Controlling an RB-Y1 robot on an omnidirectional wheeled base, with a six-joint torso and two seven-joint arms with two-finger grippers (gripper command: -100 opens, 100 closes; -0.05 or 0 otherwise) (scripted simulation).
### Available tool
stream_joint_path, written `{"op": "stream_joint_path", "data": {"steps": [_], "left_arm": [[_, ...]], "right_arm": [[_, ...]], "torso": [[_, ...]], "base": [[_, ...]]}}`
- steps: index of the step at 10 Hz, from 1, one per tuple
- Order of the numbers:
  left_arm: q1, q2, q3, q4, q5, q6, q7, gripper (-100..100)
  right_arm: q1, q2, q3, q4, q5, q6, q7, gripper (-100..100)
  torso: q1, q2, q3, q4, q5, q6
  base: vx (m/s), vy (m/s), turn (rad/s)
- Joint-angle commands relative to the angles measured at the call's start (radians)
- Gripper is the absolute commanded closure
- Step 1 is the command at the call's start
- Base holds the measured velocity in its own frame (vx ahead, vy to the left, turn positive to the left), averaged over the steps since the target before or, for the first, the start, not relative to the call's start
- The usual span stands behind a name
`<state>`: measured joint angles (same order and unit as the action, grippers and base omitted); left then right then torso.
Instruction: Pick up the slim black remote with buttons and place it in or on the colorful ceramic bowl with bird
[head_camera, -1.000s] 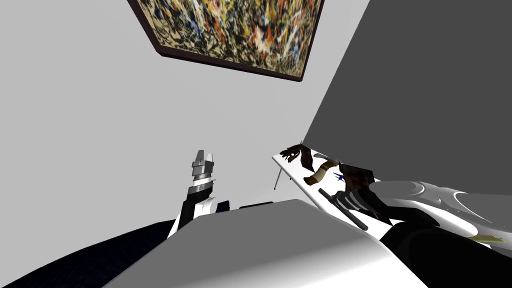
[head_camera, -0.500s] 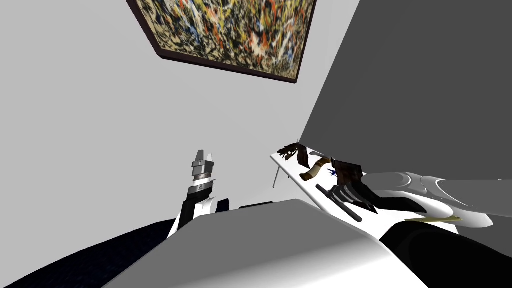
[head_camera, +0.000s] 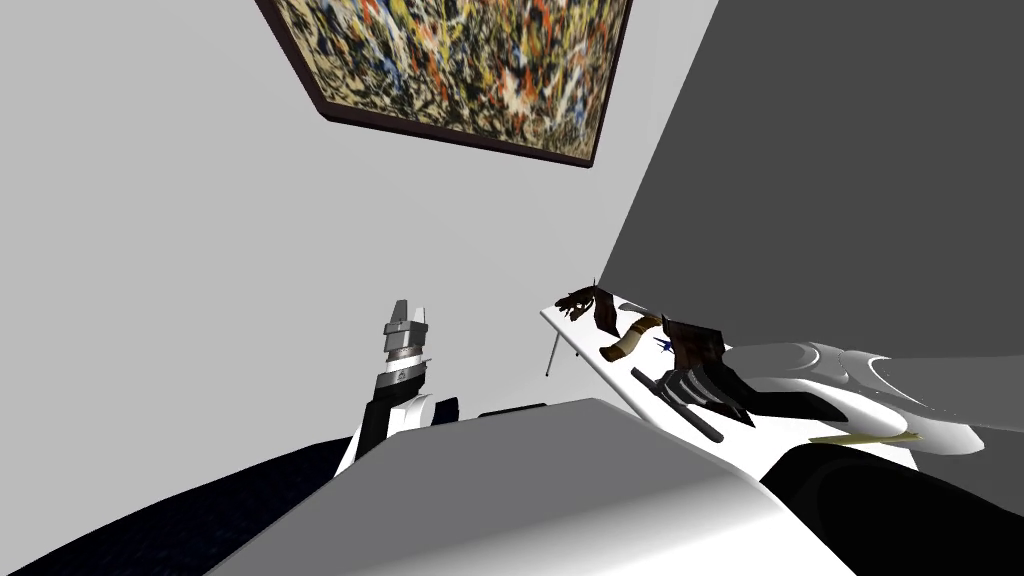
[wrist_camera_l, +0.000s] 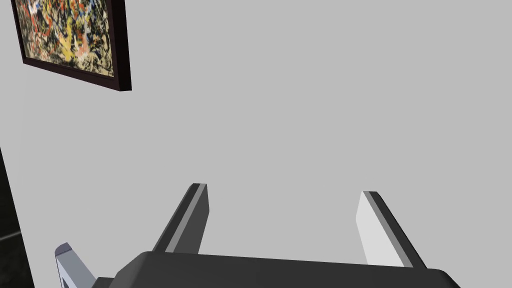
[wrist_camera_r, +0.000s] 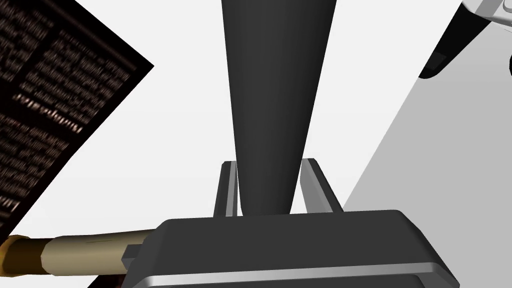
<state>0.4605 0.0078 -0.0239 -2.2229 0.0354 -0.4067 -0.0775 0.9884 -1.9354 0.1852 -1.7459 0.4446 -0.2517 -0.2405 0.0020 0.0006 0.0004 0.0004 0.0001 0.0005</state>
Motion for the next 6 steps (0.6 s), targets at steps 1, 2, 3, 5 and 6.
{"op": "stream_joint_path", "data": {"steps": [1,2,3,5,6], "left_arm": [[0.000,0.000,0.000,0.000,0.000,0.000,0.000,0],[0.000,0.000,0.000,0.000,0.000,0.000,0.000,0],[0.000,0.000,0.000,0.000,0.000,0.000,0.000,0],[0.000,0.000,0.000,0.000,0.000,0.000,0.000,0],[0.000,0.000,0.000,0.000,0.000,0.000,0.000,0]], "right_arm": [[0.001,-0.034,0.001,-0.007,0.002,-0.005,-0.009,100],[-0.001,-0.052,0.002,-0.007,0.000,-0.011,-0.014,100],[-0.004,-0.075,0.003,-0.006,-0.002,-0.018,-0.021,100],[-0.010,-0.117,0.006,-0.001,-0.010,-0.034,-0.035,100],[-0.015,-0.149,0.008,0.004,-0.017,-0.049,-0.045,100]], "torso": [[0.000,0.000,0.000,0.000,0.000,0.000],[-0.001,0.002,0.001,0.000,0.000,0.001],[-0.002,0.004,0.002,0.001,0.000,0.001],[-0.002,0.008,0.004,0.001,0.000,0.002],[-0.002,0.008,0.004,0.002,0.000,0.002]], "base": [[-0.028,-0.015,-0.113],[-0.062,-0.024,-0.111],[-0.082,-0.011,-0.098],[-0.094,-0.030,-0.131],[-0.081,-0.044,-0.124]]}}
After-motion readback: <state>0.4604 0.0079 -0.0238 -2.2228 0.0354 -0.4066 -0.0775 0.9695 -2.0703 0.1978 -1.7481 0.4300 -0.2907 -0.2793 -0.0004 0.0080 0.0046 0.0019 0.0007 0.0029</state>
